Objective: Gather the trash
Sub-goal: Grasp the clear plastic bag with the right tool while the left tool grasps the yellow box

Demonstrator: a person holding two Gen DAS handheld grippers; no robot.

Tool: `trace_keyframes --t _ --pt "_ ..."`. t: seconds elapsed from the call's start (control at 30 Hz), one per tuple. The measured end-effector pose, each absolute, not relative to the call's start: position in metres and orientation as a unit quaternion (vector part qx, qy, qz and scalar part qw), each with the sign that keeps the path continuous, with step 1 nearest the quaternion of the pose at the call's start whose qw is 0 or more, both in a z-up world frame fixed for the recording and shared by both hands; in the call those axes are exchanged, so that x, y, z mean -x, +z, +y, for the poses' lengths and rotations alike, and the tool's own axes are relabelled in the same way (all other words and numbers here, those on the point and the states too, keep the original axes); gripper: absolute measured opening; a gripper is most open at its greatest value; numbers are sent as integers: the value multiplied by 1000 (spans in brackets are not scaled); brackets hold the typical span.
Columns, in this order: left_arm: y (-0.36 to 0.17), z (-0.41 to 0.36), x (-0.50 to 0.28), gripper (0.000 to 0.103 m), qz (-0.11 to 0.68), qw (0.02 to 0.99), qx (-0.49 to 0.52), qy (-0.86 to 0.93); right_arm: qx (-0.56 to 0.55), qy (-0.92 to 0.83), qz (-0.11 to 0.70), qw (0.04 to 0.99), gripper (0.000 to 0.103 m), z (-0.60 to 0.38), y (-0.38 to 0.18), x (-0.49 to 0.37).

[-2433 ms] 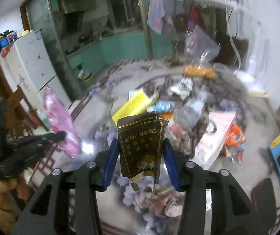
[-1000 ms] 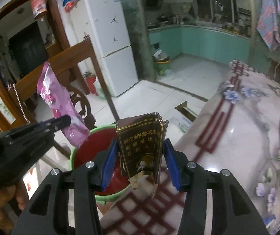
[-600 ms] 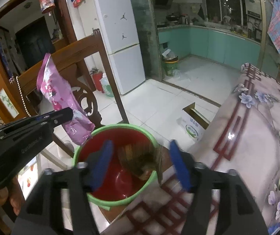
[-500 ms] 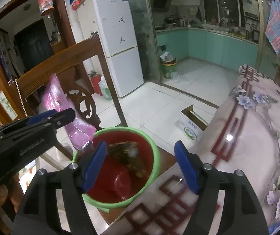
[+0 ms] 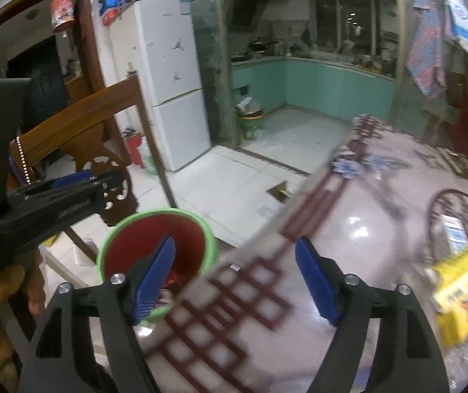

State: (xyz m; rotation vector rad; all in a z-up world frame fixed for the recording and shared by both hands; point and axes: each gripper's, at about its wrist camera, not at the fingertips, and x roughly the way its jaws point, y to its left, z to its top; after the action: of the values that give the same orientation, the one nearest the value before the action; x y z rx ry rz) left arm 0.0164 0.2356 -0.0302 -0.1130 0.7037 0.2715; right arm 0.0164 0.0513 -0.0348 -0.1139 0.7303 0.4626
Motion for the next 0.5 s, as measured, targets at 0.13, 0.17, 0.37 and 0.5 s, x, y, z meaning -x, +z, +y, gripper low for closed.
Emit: trace_keyframes --t 0.13,0.17,0.37,0.5 --pt "-26 201 -20 52 341 934 33 98 68 188 359 912 76 -1 -30 4" --pt "-25 191 -23 52 341 936 27 88 66 179 364 912 76 -15 -29 8" --pt "-20 121 -31 57 344 939 7 6 41 89 393 914 76 -131 -21 30" --pt "-16 83 -35 59 340 940 4 -30 -67 24 427 902 76 -213 -28 40"
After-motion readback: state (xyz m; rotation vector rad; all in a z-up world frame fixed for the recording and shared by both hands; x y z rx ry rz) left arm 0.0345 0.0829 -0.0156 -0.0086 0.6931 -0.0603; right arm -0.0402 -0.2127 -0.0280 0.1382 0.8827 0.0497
